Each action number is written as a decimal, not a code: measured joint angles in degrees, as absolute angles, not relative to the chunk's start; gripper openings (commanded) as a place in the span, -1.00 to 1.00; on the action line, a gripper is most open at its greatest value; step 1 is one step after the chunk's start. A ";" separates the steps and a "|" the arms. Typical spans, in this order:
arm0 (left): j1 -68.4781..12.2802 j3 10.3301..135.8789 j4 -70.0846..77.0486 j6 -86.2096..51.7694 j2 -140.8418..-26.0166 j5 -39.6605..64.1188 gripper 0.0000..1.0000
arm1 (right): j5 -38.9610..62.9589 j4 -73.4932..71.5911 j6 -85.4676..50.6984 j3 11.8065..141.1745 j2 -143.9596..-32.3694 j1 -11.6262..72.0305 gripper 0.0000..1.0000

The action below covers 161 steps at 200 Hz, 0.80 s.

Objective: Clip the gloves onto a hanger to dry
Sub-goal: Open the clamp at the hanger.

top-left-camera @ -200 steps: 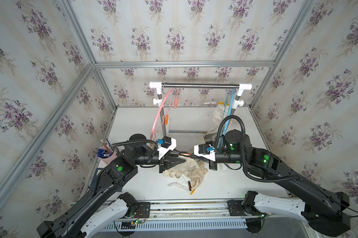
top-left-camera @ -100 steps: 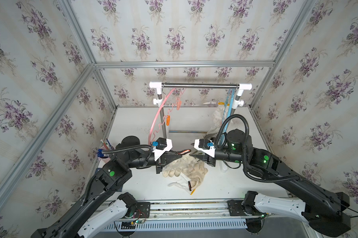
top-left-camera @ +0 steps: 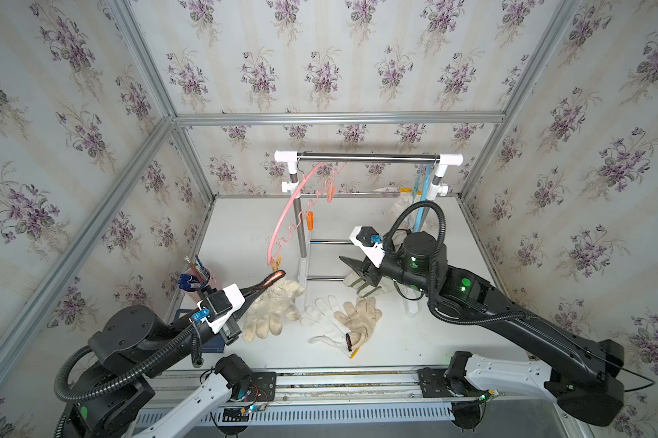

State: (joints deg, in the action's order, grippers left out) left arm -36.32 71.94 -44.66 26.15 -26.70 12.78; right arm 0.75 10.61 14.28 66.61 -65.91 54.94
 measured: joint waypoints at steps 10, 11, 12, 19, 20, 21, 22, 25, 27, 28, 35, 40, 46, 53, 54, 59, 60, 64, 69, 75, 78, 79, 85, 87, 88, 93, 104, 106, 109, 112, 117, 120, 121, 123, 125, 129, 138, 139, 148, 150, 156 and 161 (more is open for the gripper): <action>-36.34 71.77 -45.43 26.96 -26.65 9.54 -1.00 | 0.73 9.58 12.86 67.22 -68.05 54.50 0.12; -36.34 71.72 -45.50 27.05 -26.65 9.30 -1.00 | 0.73 9.50 12.80 67.26 -68.18 54.46 0.12; -36.34 71.68 -45.56 27.14 -26.65 9.04 -1.00 | 0.73 9.39 12.73 67.29 -68.34 54.41 0.12; -36.40 71.26 -46.06 27.64 -26.55 6.87 -1.00 | 0.75 8.62 11.73 67.61 -69.60 54.15 0.12; -36.42 71.20 -46.11 27.68 -26.52 6.63 -1.00 | 0.78 8.51 11.55 67.68 -69.87 54.06 0.12; -36.42 71.07 -46.17 27.81 -26.48 6.11 -1.00 | 0.80 8.45 11.46 67.70 -69.97 54.02 0.12; -36.45 71.00 -46.19 27.88 -26.46 5.87 -1.00 | 0.82 8.34 11.33 67.77 -70.24 53.93 0.12; -36.49 70.70 -46.28 28.10 -26.35 4.95 -1.00 | 0.95 7.99 10.96 67.88 -70.70 53.87 0.12; -36.51 70.54 -46.33 28.23 -26.26 4.49 -1.00 | 1.06 7.73 10.61 67.94 -71.05 53.80 0.12; -36.51 70.37 -46.33 28.32 -26.20 4.08 -1.00 | 1.10 7.64 10.50 67.96 -71.13 53.78 0.12; -36.56 69.54 -46.41 28.88 -25.76 2.04 -1.00 | 1.78 6.76 9.76 68.12 -72.16 53.54 0.12; -36.58 68.95 -46.50 29.15 -25.43 0.64 -1.00 | 2.46 6.07 8.91 68.18 -72.93 53.36 0.12; -36.62 68.18 -46.50 29.41 -24.97 -0.93 -1.00 | 3.07 5.54 8.38 68.29 -73.63 53.19 0.12; -36.64 67.29 -46.48 29.76 -24.43 -2.74 -1.00 | 3.92 4.80 7.31 68.36 -74.43 53.06 0.12; -36.64 67.20 -46.50 29.80 -24.38 -2.96 -1.00 | 4.14 4.58 7.16 68.36 -74.59 53.01 0.12; -36.67 66.57 -46.59 30.17 -24.01 -4.21 -1.00 | 4.67 4.10 6.74 68.42 -75.11 52.90 0.12; -36.67 66.48 -46.61 30.22 -23.94 -4.38 -1.00 | 4.78 4.05 6.63 68.45 -75.20 52.90 0.12; -36.67 66.11 -46.72 30.48 -23.75 -5.13 -1.00 | 5.41 3.57 5.96 68.49 -75.61 52.90 0.12; -36.67 65.63 -47.00 30.59 -23.53 -6.07 -1.00 | 5.98 3.07 5.45 68.58 -76.16 52.86 0.13; -36.67 65.14 -47.42 30.81 -23.42 -6.90 -1.00 | 6.92 2.37 4.62 68.71 -76.84 52.86 0.14; -36.67 64.90 -47.79 30.92 -23.38 -7.42 -1.00 | 7.33 2.09 4.36 68.75 -77.10 52.86 0.14; -36.69 64.82 -47.88 30.96 -23.38 -7.53 -1.00 | 7.49 1.98 4.23 68.77 -77.25 52.86 0.15; -36.69 64.16 -48.62 31.05 -23.38 -8.25 -1.00 | 8.32 1.45 3.73 68.77 -77.76 52.86 0.15; -36.69 63.86 -48.90 31.07 -23.40 -8.45 -1.00 | 8.60 1.28 3.42 68.77 -77.91 52.86 0.16; -36.69 63.77 -48.99 31.09 -23.40 -8.49 -1.00 | 8.78 1.17 3.20 68.75 -78.04 52.86 0.16; -36.69 63.13 -49.52 31.20 -23.44 -8.88 -1.00 | 9.34 0.82 2.79 68.71 -78.35 52.86 0.16; -36.71 61.52 -50.85 31.31 -23.79 -9.02 -1.00 | 10.41 -0.45 2.17 68.31 -78.87 52.86 0.17; -36.71 61.25 -51.03 31.35 -23.88 -8.99 -1.00 | 10.57 -0.62 1.89 68.25 -78.98 52.86 0.17; -36.71 60.73 -51.29 31.38 -24.05 -8.99 -1.00 | 10.92 -1.06 1.45 68.07 -79.13 52.88 0.17; -36.71 60.20 -51.62 31.35 -24.25 -8.95 -1.00 | 11.25 -1.41 1.21 67.96 -79.22 52.88 0.17; -36.71 59.37 -51.90 31.35 -24.67 -8.75 -1.00 | 11.46 -1.63 1.17 67.85 -79.46 52.88 0.18; -36.69 58.78 -52.07 31.33 -25.04 -8.51 -1.00 | 11.60 -1.80 0.99 67.83 -79.59 52.86 0.18; -36.69 58.65 -52.10 31.33 -25.15 -8.43 -1.00 | 11.64 -1.87 0.89 67.83 -79.68 52.86 0.18; -36.69 58.22 -52.18 31.31 -25.43 -8.12 -1.00 | 11.70 -1.91 0.80 67.83 -79.75 52.86 0.17; -36.69 57.82 -52.29 31.24 -25.74 -7.77 -1.00 | 11.75 -2.09 0.58 67.85 -79.90 52.86 0.18; -36.69 57.14 -52.36 31.07 -26.33 -7.25 -1.00 | 11.88 -2.46 0.05 67.85 -80.16 52.86 0.18; -36.64 55.75 -52.36 30.79 -27.68 -5.56 -1.00 | 12.14 -3.09 -0.08 67.96 -80.73 52.86 0.18; -36.62 55.51 -52.36 30.72 -27.97 -5.21 -1.00 | 12.16 -3.14 -0.10 67.96 -80.77 52.86 0.17; -36.29 54.17 -52.01 30.48 -29.45 -3.40 -1.00 | 12.16 -3.57 -0.62 68.03 -81.21 52.84 0.18; -36.14 53.82 -51.86 30.46 -29.82 -2.74 -1.00 | 12.16 -3.60 -0.80 68.03 -81.32 52.84 0.18; -35.55 52.93 -51.13 30.30 -30.94 -0.97 -1.00 | 12.19 -3.73 -1.43 68.07 -81.52 52.82 0.17; -35.00 52.29 -50.59 30.22 -31.77 0.21 -1.00 | 12.16 -3.97 -1.54 68.07 -81.67 52.82 0.18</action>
State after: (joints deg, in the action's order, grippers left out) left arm -35.00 52.29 -50.59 30.22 -31.77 0.21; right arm 12.16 -3.97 -1.54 68.07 -81.67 52.82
